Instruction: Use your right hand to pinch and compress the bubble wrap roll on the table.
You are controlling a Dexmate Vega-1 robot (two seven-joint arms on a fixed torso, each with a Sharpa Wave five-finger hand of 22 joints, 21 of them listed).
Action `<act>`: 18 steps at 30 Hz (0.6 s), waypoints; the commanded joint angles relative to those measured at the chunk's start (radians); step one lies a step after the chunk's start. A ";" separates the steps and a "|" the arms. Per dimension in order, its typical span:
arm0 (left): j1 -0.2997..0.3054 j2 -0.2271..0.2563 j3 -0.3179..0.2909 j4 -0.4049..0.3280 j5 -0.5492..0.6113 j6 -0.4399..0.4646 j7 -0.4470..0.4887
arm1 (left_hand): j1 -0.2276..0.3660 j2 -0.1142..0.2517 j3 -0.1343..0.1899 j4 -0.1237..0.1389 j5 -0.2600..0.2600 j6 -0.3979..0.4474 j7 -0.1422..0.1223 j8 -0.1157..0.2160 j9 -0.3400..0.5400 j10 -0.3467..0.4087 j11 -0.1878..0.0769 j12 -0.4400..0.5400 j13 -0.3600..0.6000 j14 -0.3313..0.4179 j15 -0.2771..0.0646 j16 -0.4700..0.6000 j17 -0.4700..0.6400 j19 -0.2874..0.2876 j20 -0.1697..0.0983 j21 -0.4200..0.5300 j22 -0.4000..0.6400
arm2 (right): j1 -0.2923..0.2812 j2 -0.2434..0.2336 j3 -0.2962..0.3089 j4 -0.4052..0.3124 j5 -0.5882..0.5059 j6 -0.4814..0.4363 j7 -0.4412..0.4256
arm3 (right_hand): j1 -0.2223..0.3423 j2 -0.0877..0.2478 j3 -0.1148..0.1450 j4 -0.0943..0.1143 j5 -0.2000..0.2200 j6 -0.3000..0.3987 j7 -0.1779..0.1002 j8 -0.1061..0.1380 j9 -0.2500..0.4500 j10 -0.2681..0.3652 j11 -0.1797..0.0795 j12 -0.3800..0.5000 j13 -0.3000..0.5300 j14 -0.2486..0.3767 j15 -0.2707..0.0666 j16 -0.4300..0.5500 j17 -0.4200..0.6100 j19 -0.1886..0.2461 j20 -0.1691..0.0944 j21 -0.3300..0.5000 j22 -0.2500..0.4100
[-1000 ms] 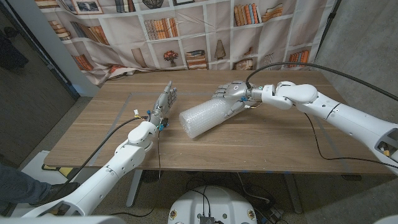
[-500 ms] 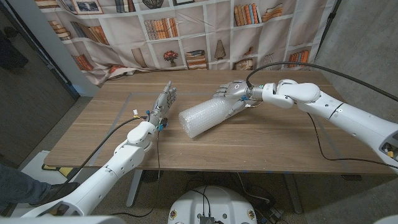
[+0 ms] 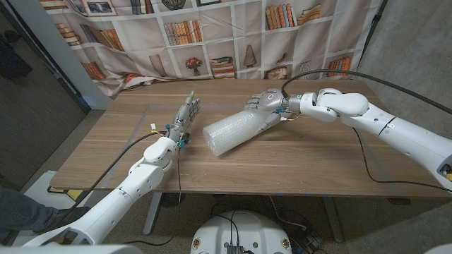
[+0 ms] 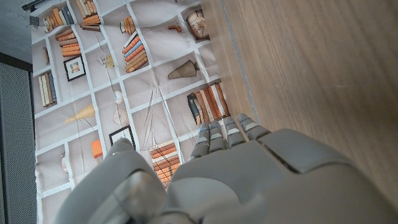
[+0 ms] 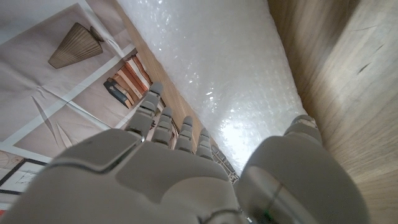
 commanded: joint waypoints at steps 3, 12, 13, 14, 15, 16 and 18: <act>-0.011 -0.006 0.006 0.013 0.001 0.005 -0.005 | 0.001 0.006 -0.003 0.000 -0.004 0.009 0.002 -0.002 0.006 0.009 -0.002 -0.004 0.003 0.001 0.004 -0.003 0.001 -0.008 0.004 -0.002 0.002 | -0.042 -0.025 0.056 -0.032 0.061 -0.012 0.002 | -0.007 0.004 -0.006 0.003 0.006 0.004 0.002 0.007 0.003 0.013 -0.001 0.009 0.002 0.005 -0.004 0.007 0.003 0.024 -0.002 0.010 0.002; -0.014 -0.010 0.008 0.019 0.001 0.004 -0.006 | 0.001 0.006 -0.004 0.000 -0.004 0.009 0.003 -0.002 0.006 0.009 -0.003 -0.004 0.003 0.002 0.005 -0.003 0.001 -0.009 0.004 -0.002 0.002 | -0.083 -0.042 0.104 -0.046 0.110 -0.041 -0.031 | -0.007 0.009 -0.009 0.003 0.010 0.017 0.000 0.012 0.002 0.023 0.000 0.014 0.002 0.025 -0.013 0.011 0.003 0.076 -0.012 0.026 0.002; -0.014 -0.010 0.008 0.019 0.000 0.005 -0.007 | 0.001 0.006 -0.004 0.000 -0.004 0.009 0.002 -0.002 0.006 0.009 -0.003 -0.004 0.003 0.001 0.004 -0.003 0.001 -0.009 0.005 -0.002 0.002 | -0.089 -0.044 0.110 -0.047 0.113 -0.047 -0.041 | -0.006 0.010 -0.009 0.003 0.011 0.020 -0.002 0.013 0.002 0.025 0.000 0.015 0.002 0.031 -0.011 0.012 0.002 0.091 -0.013 0.031 0.002; -0.015 -0.010 0.009 0.020 0.000 0.005 -0.008 | 0.001 0.006 -0.004 0.000 -0.004 0.009 0.002 -0.002 0.006 0.009 -0.003 -0.004 0.003 0.001 0.004 -0.003 0.001 -0.009 0.004 -0.002 0.002 | -0.096 -0.046 0.116 -0.049 0.115 -0.054 -0.050 | -0.004 0.011 -0.009 0.002 0.012 0.025 -0.006 0.015 0.002 0.029 0.003 0.017 0.002 0.033 -0.011 0.012 0.002 0.099 -0.012 0.033 0.002; -0.015 -0.010 0.009 0.020 0.002 0.004 -0.008 | 0.002 0.006 -0.004 0.000 -0.004 0.010 0.002 -0.002 0.006 0.009 -0.002 -0.004 0.003 0.001 0.005 -0.003 0.001 -0.009 0.005 -0.002 0.002 | -0.103 -0.048 0.122 -0.051 0.117 -0.064 -0.060 | -0.004 0.012 -0.009 0.001 0.012 0.028 -0.004 0.016 0.002 0.031 0.002 0.018 0.002 0.035 -0.011 0.012 0.002 0.101 -0.013 0.033 0.002; -0.016 -0.010 0.009 0.020 0.002 0.004 -0.008 | 0.002 0.006 -0.005 0.000 -0.004 0.010 0.003 -0.002 0.006 0.009 -0.003 -0.004 0.003 0.001 0.005 -0.004 0.001 -0.009 0.004 -0.002 0.002 | -0.110 -0.049 0.129 -0.051 0.123 -0.072 -0.069 | -0.003 0.012 -0.009 0.001 0.012 0.030 -0.004 0.016 0.002 0.032 0.002 0.018 0.002 0.036 -0.011 0.013 0.002 0.102 -0.014 0.033 0.002; -0.016 -0.010 0.009 0.020 0.002 0.004 -0.008 | 0.002 0.007 -0.005 0.000 -0.004 0.010 0.003 -0.002 0.006 0.009 -0.004 -0.004 0.003 0.001 0.003 -0.003 0.001 -0.009 0.005 -0.002 0.002 | -0.126 -0.048 0.145 -0.049 0.147 -0.089 -0.088 | -0.002 0.013 -0.009 0.001 0.013 0.032 -0.005 0.017 0.002 0.037 0.003 0.020 0.002 0.040 -0.015 0.013 0.002 0.103 -0.018 0.032 0.002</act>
